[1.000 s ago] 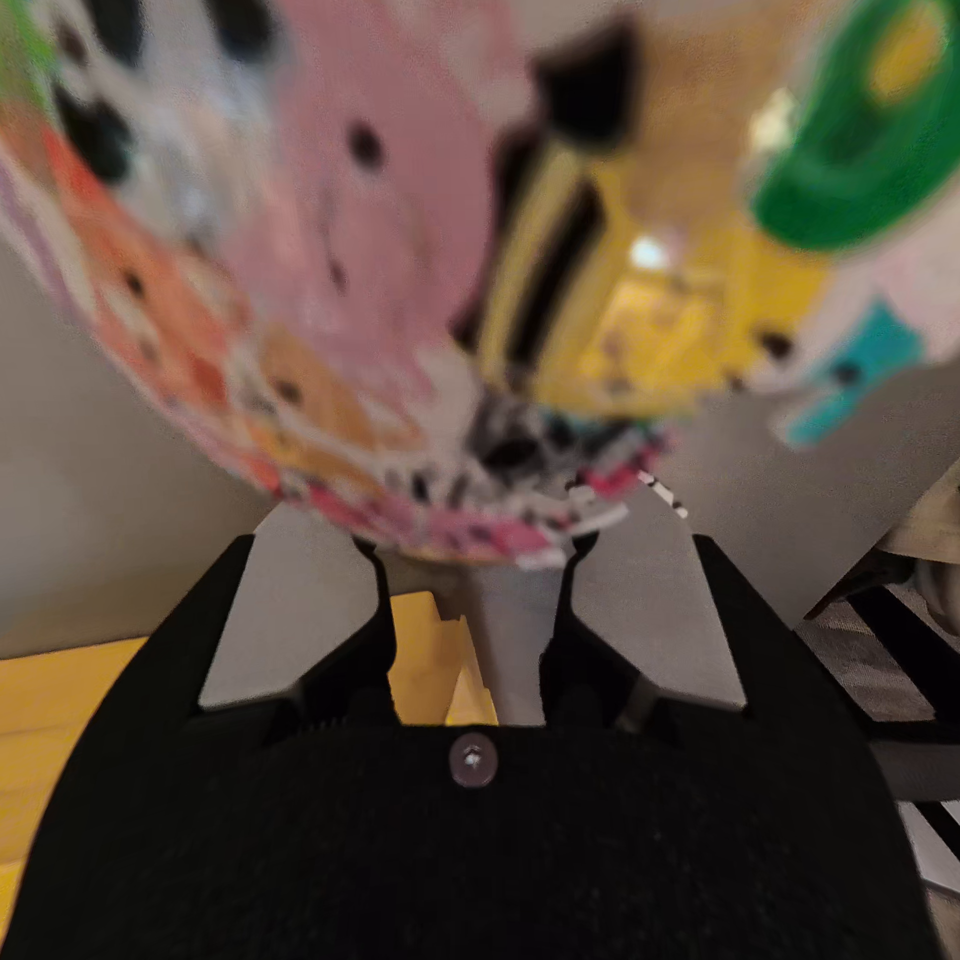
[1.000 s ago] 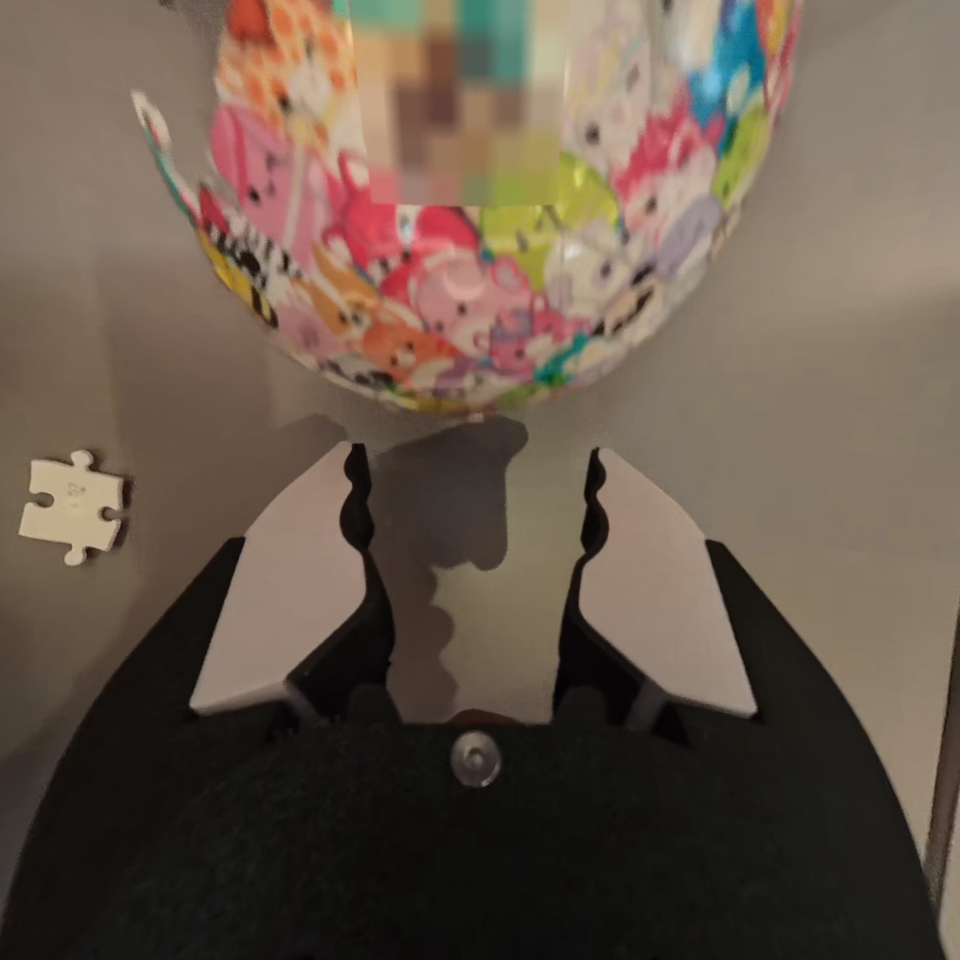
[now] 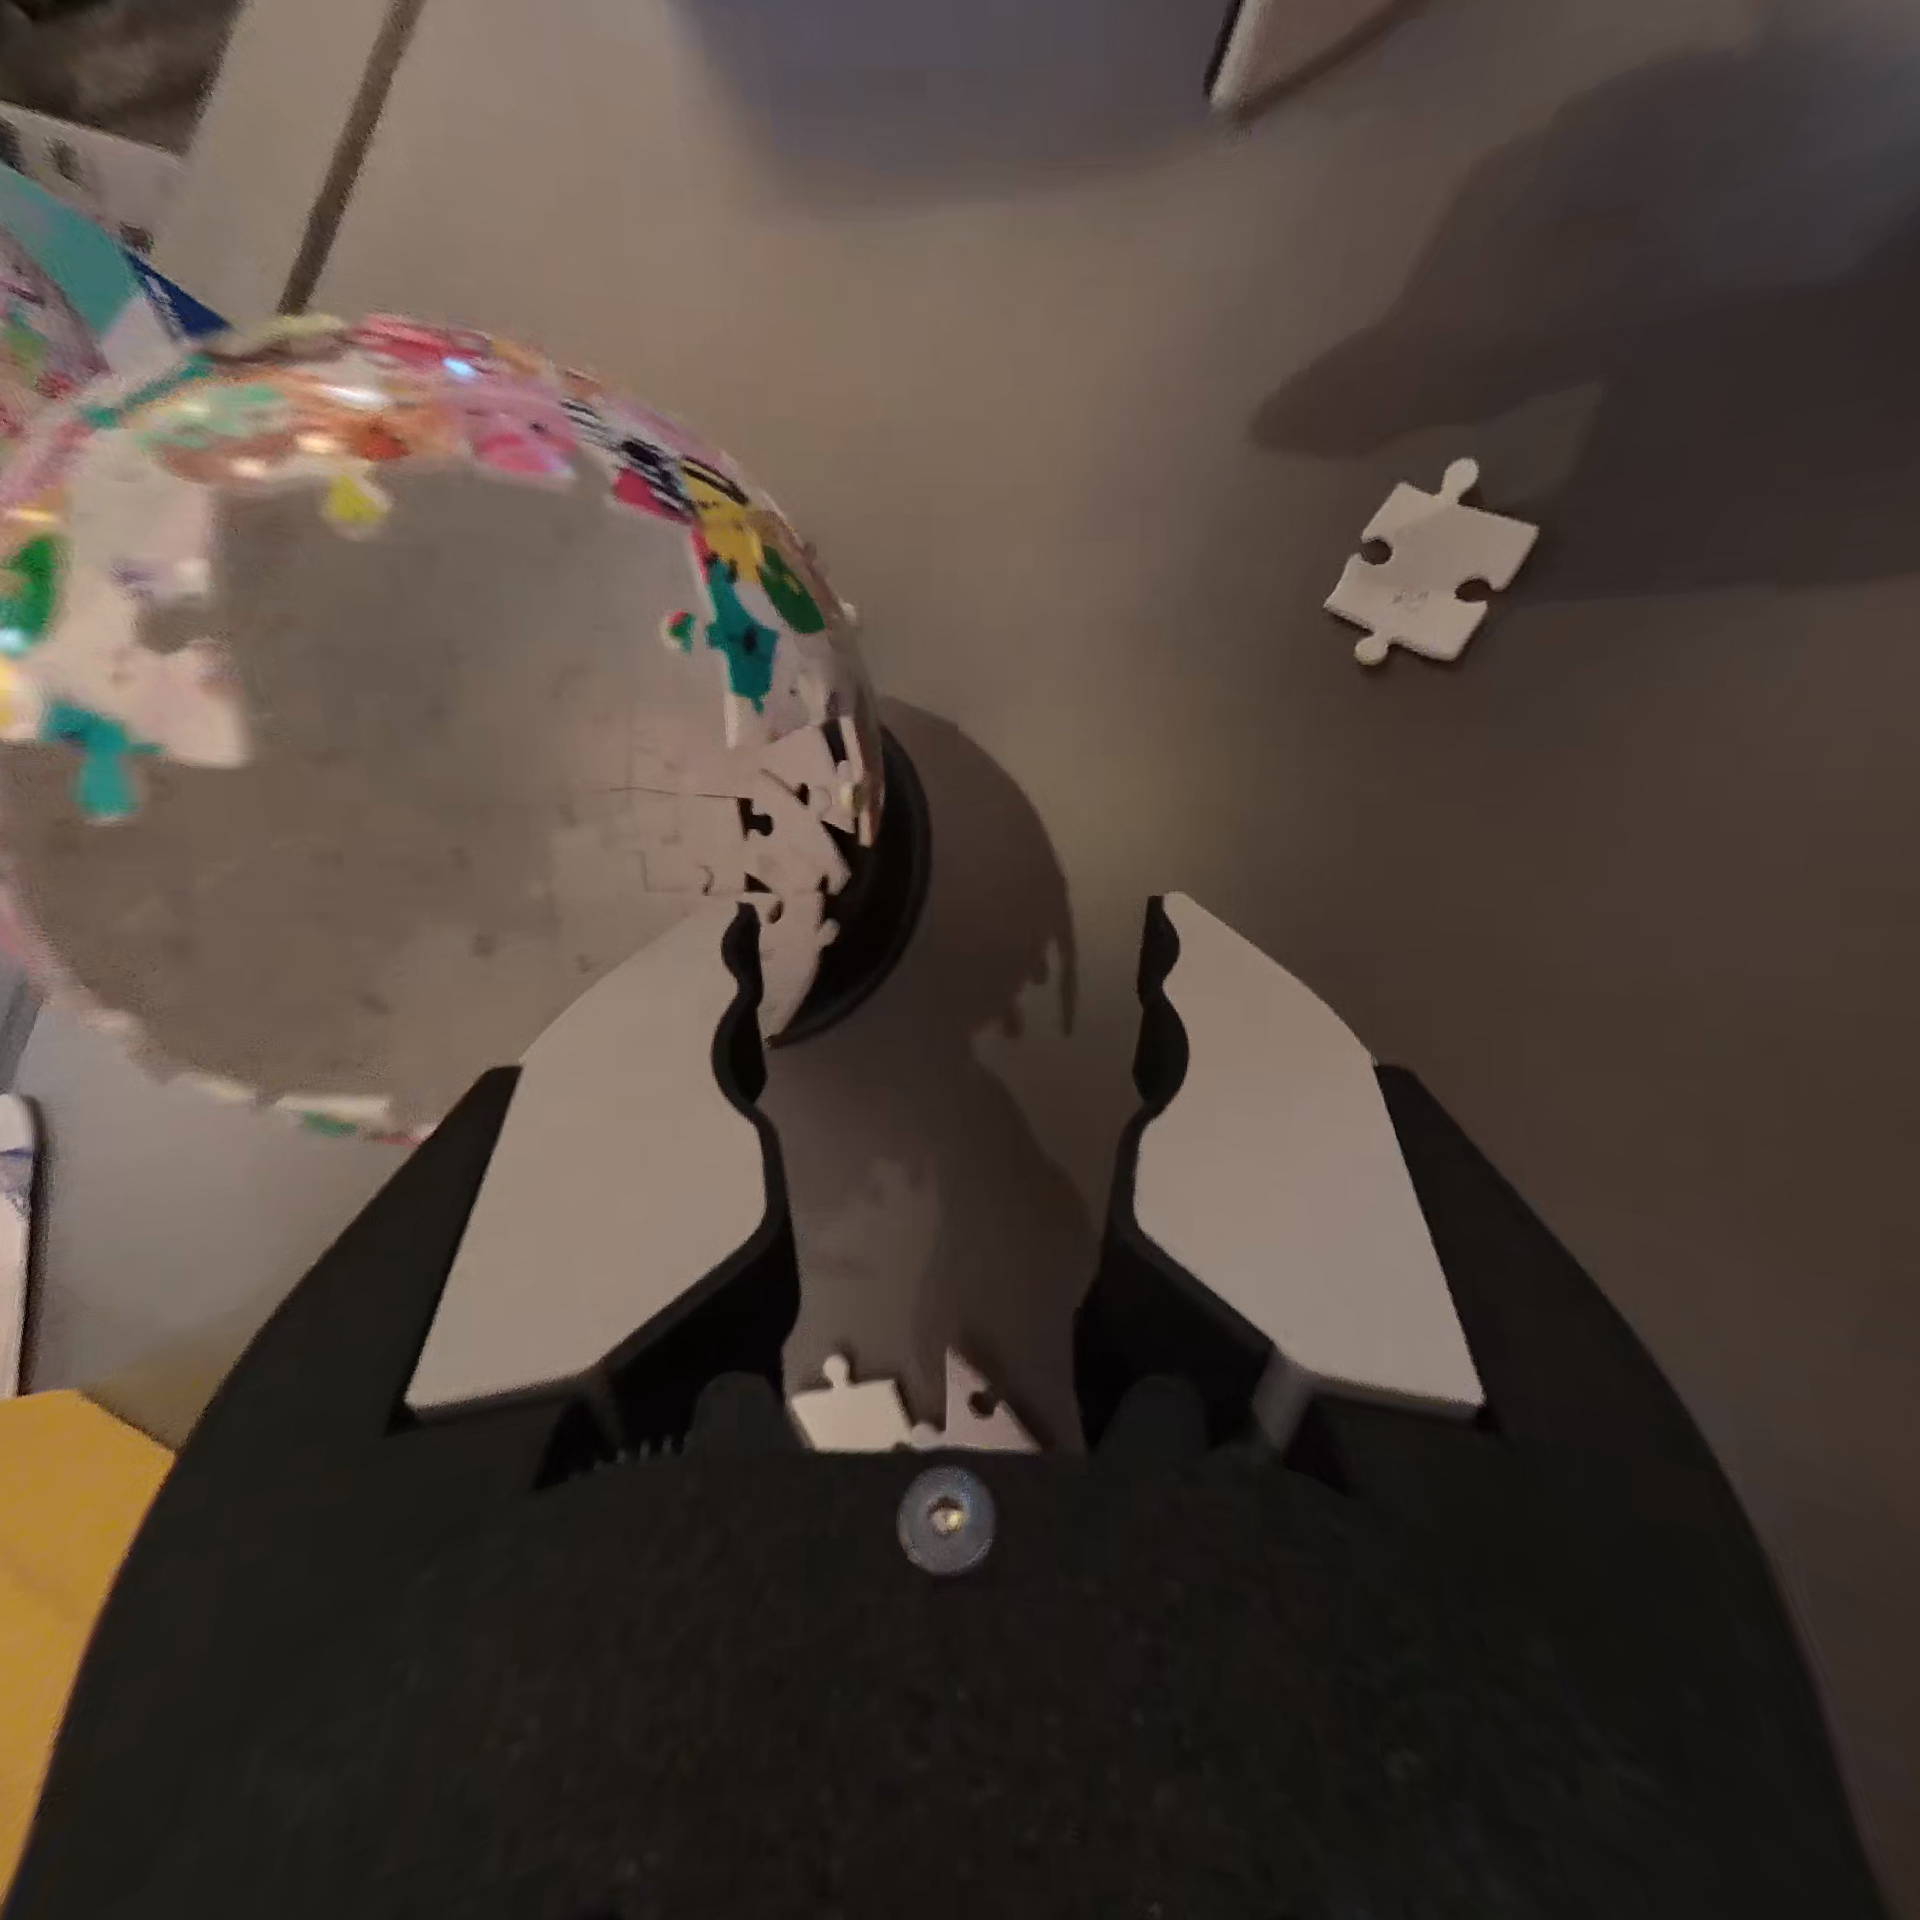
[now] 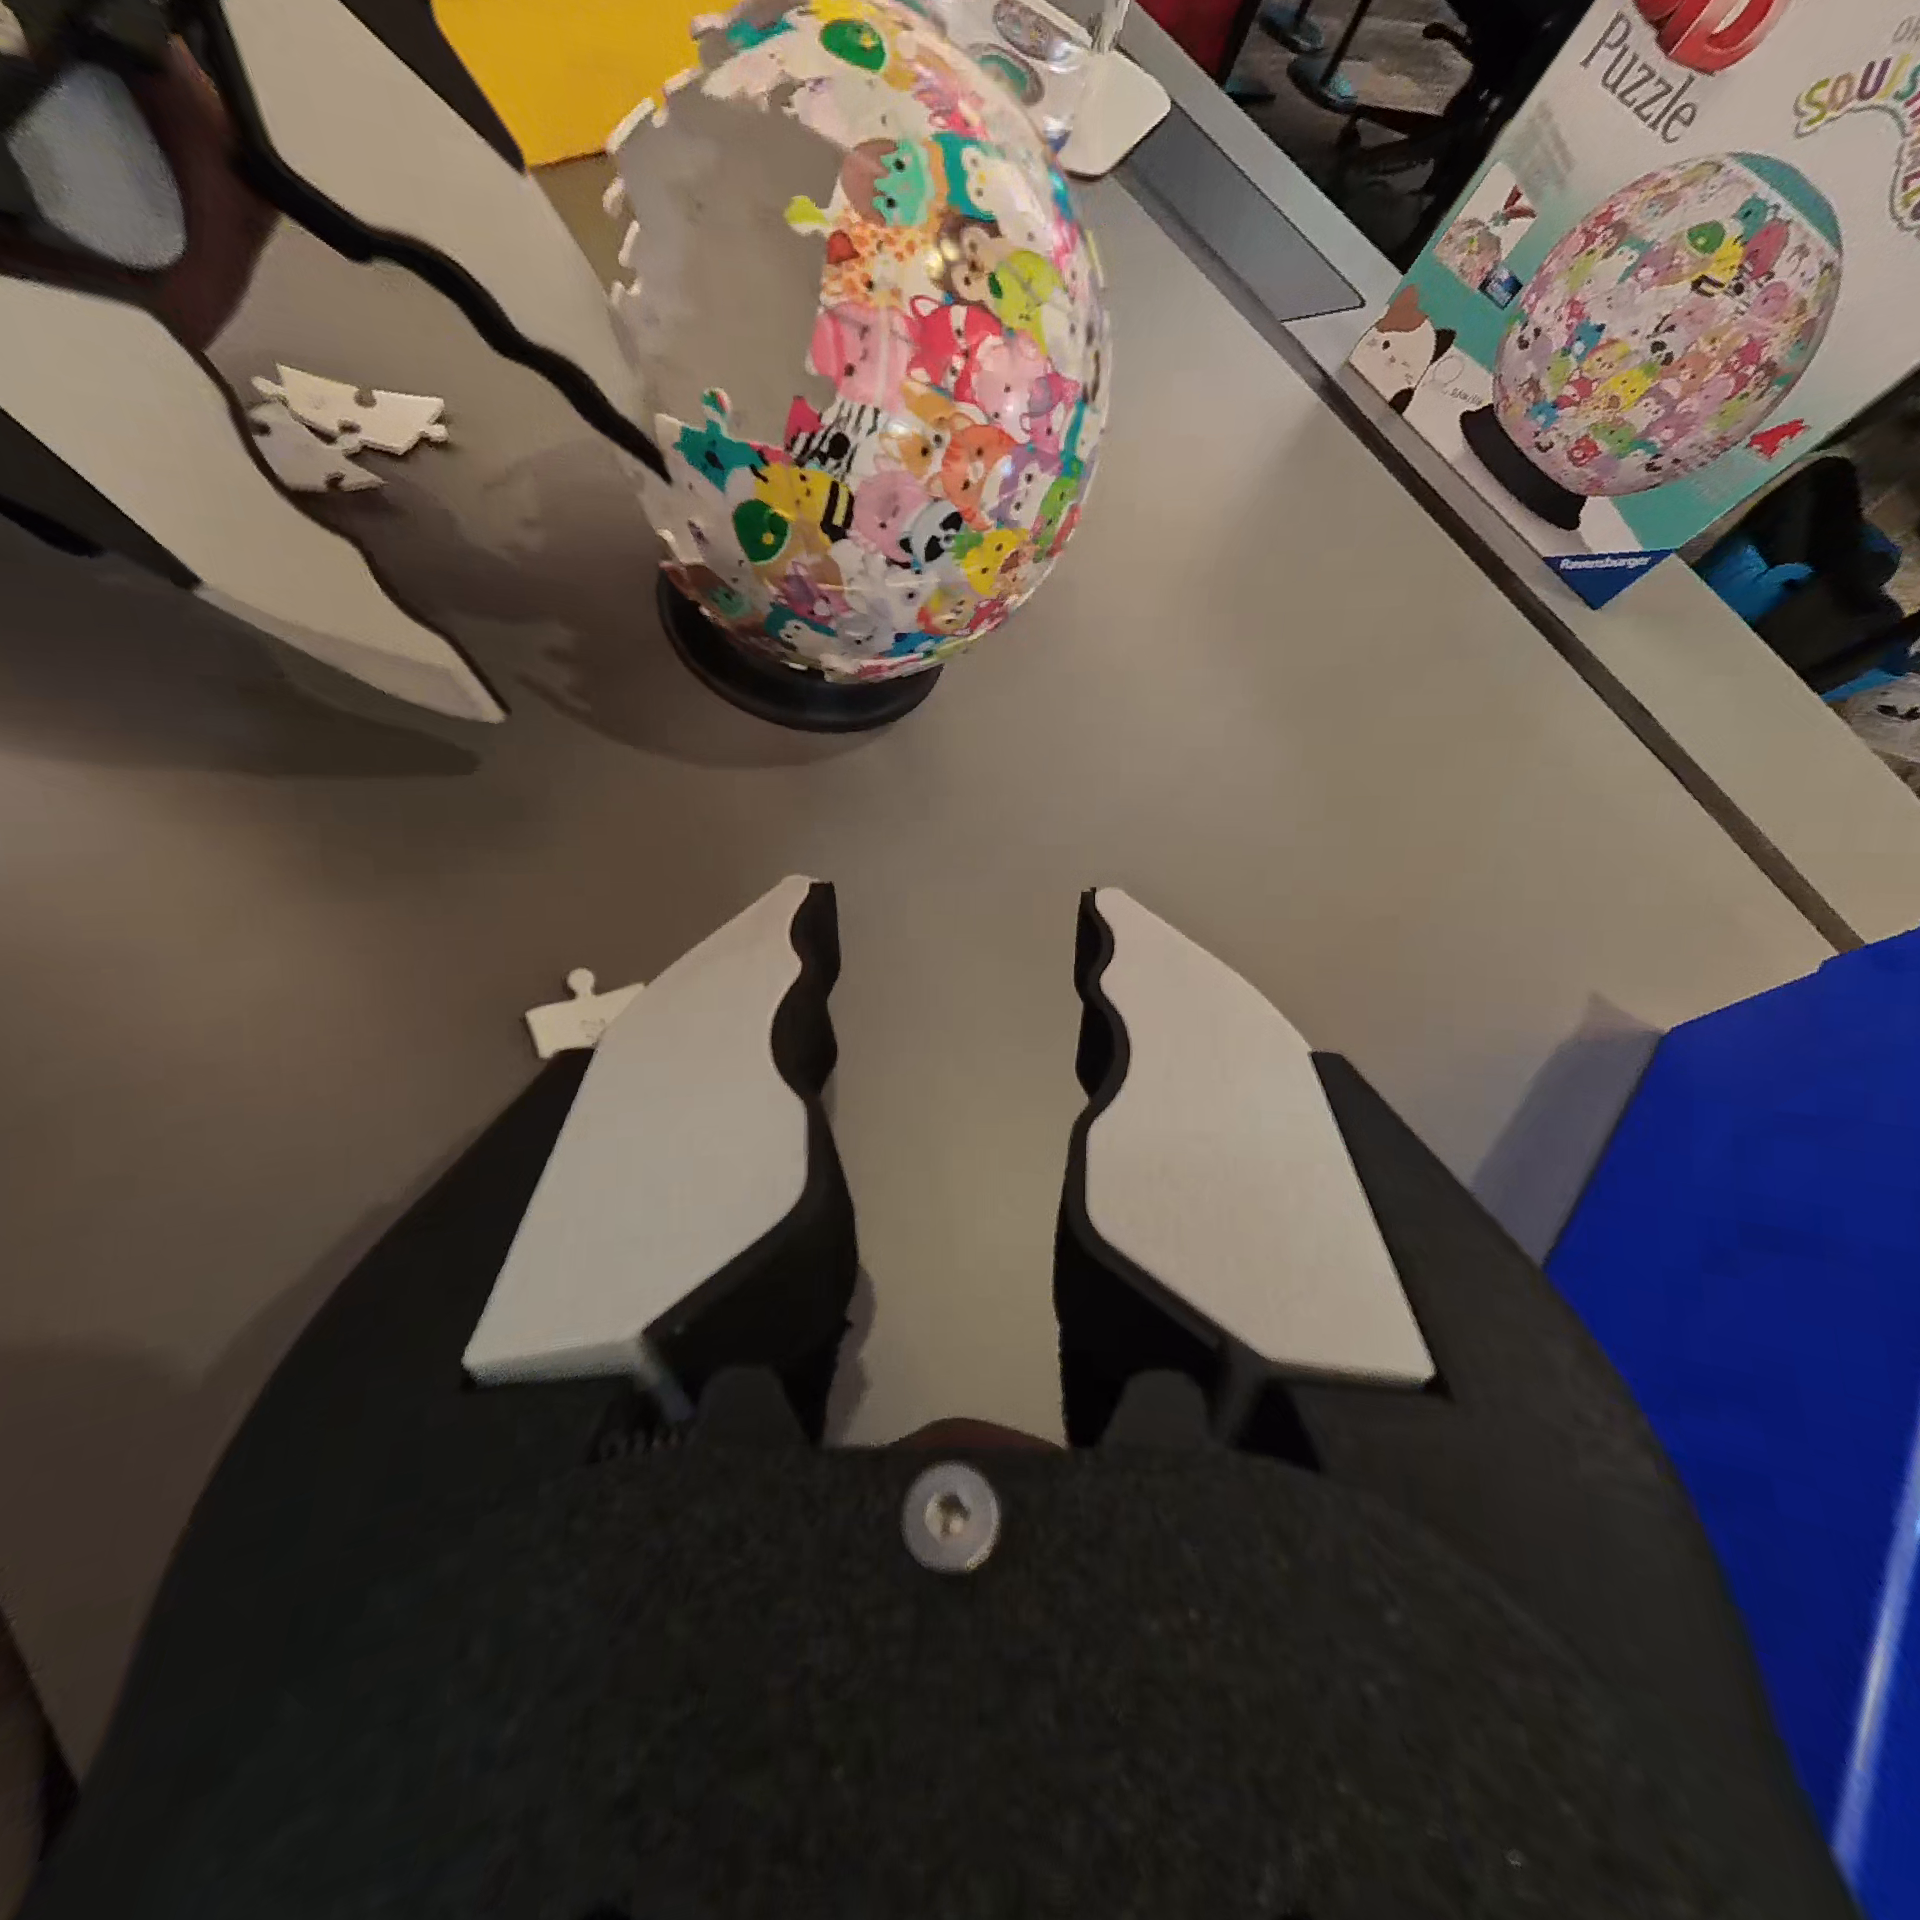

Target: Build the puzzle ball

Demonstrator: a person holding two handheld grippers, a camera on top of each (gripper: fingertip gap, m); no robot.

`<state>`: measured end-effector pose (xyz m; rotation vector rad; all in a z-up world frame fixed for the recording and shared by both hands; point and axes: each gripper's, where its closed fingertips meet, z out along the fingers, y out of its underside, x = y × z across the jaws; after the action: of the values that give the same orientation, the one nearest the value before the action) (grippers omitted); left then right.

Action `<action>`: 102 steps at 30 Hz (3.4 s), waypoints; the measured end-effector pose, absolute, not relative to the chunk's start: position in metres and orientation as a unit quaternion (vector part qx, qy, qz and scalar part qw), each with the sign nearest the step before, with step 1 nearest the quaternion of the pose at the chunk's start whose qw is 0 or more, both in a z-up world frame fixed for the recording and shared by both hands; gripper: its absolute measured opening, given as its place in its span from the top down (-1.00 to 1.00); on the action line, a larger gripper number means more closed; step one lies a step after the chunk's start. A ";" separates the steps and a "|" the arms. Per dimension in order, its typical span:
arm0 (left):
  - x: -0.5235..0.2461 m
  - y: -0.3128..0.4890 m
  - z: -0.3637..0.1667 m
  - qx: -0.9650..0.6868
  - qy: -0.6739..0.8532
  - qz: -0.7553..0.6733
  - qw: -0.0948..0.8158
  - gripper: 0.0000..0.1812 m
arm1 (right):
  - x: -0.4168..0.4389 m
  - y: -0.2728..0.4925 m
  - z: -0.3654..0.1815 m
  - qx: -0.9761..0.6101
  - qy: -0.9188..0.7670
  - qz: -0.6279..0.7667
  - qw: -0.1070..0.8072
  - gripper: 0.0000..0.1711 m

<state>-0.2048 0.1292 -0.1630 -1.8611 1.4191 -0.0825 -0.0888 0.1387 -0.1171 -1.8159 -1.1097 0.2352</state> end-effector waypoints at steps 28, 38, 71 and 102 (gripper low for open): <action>-0.185 0.128 -0.183 -0.784 0.560 -0.110 0.242 0.21 | -0.148 0.175 -0.171 -0.697 -0.623 0.193 0.299 0.20; -0.190 0.144 -0.189 -0.811 0.529 -0.078 0.237 0.07 | -0.132 0.161 -0.176 -0.719 -0.600 0.204 0.286 0.20; -0.187 0.145 -0.191 -0.833 0.510 -0.086 0.197 0.11 | -0.129 0.154 -0.183 -0.730 -0.602 0.186 0.263 0.20; -0.188 0.134 -0.188 -0.853 0.480 -0.073 0.189 0.07 | -0.124 0.154 -0.182 -0.731 -0.602 0.183 0.263 0.20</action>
<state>-0.1884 0.1341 -0.1880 -2.3995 1.3494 -0.2062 -0.1245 0.1537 -0.1817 -1.9772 -1.6279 0.4939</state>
